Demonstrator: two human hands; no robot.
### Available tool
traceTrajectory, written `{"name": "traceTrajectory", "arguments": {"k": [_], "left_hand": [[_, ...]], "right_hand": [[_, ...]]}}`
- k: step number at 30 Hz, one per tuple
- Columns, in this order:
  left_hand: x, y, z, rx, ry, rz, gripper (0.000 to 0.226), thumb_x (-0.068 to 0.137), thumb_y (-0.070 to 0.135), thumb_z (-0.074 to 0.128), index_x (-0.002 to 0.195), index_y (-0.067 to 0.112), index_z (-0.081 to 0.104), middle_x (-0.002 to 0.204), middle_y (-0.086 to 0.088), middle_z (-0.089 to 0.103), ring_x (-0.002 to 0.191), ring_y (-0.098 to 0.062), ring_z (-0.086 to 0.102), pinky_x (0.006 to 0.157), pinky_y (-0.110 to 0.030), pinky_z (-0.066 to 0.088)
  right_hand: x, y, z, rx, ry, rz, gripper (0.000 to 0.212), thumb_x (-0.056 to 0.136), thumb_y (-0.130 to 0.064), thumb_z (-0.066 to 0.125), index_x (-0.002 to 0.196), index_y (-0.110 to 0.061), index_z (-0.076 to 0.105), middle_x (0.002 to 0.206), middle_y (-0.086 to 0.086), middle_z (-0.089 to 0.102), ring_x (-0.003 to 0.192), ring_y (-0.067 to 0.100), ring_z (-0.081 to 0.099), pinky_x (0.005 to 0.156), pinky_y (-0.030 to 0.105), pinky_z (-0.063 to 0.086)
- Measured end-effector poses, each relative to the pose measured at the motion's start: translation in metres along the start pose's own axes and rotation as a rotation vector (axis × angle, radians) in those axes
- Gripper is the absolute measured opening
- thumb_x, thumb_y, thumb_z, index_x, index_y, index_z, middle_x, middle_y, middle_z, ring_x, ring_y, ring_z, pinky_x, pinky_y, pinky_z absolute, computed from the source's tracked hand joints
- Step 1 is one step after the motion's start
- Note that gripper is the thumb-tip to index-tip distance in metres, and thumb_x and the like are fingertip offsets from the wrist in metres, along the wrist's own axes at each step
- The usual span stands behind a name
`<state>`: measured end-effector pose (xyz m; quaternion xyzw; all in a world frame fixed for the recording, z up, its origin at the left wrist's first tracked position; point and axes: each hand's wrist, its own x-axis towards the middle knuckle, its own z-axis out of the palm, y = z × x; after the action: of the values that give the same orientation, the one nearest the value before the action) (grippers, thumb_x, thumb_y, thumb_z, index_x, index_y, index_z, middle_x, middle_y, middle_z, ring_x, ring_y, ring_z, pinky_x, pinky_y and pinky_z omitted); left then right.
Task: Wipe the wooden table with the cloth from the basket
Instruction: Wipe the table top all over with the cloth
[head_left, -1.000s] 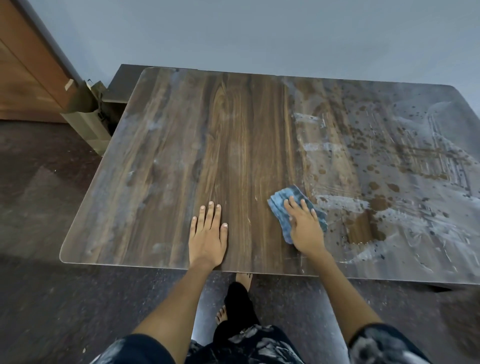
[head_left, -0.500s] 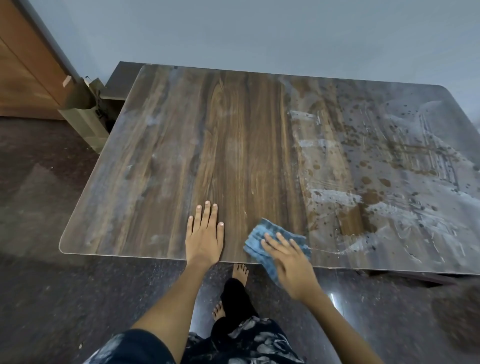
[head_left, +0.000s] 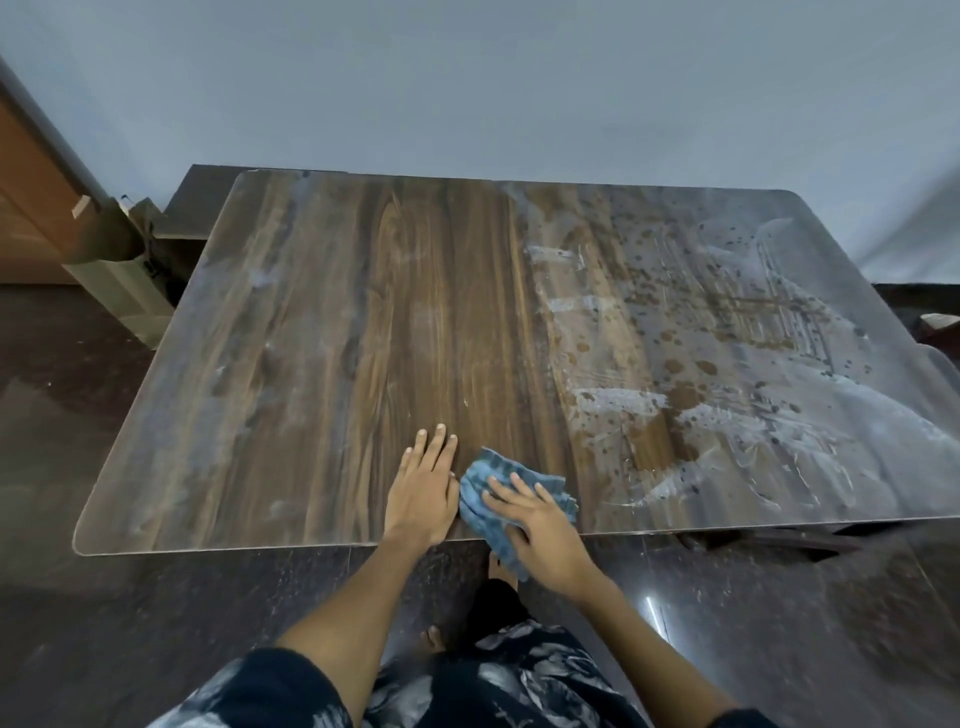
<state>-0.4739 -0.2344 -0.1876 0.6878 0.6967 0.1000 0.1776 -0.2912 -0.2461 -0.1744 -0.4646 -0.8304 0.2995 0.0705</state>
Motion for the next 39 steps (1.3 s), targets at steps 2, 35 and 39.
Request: {"name": "traceTrajectory", "arguments": {"k": [2, 35, 39], "left_hand": [[0.004, 0.007, 0.001, -0.006, 0.001, 0.023, 0.052, 0.099, 0.026, 0.026, 0.147, 0.014, 0.013, 0.157, 0.001, 0.003, 0.144, -0.017, -0.004, 0.115, -0.03, -0.001], [0.29, 0.081, -0.004, -0.006, 0.046, -0.253, 0.058, 0.099, 0.036, 0.026, 0.148, 0.012, 0.005, 0.157, -0.003, 0.0, 0.143, -0.018, -0.008, 0.117, -0.033, -0.002], [0.323, 0.077, -0.008, 0.029, 0.026, -0.25, 0.059, 0.099, 0.04, 0.023, 0.148, 0.016, 0.0, 0.156, -0.002, -0.005, 0.143, -0.019, -0.01, 0.116, -0.034, -0.003]], "right_hand": [[-0.006, 0.017, -0.009, 0.032, -0.01, 0.013, 0.045, 0.096, -0.011, 0.041, 0.137, -0.025, 0.044, 0.143, -0.022, 0.022, 0.139, 0.005, 0.007, 0.114, 0.022, -0.003], [0.257, 0.152, -0.159, -0.023, 0.121, 0.124, 0.047, 0.097, -0.01, 0.041, 0.142, -0.024, 0.037, 0.152, -0.011, 0.027, 0.144, 0.009, 0.007, 0.114, 0.025, -0.004], [0.286, 0.16, -0.167, -0.023, 0.17, 0.158, 0.048, 0.096, -0.007, 0.04, 0.141, -0.024, 0.039, 0.151, -0.011, 0.028, 0.144, 0.009, 0.007, 0.114, 0.025, -0.004]]}}
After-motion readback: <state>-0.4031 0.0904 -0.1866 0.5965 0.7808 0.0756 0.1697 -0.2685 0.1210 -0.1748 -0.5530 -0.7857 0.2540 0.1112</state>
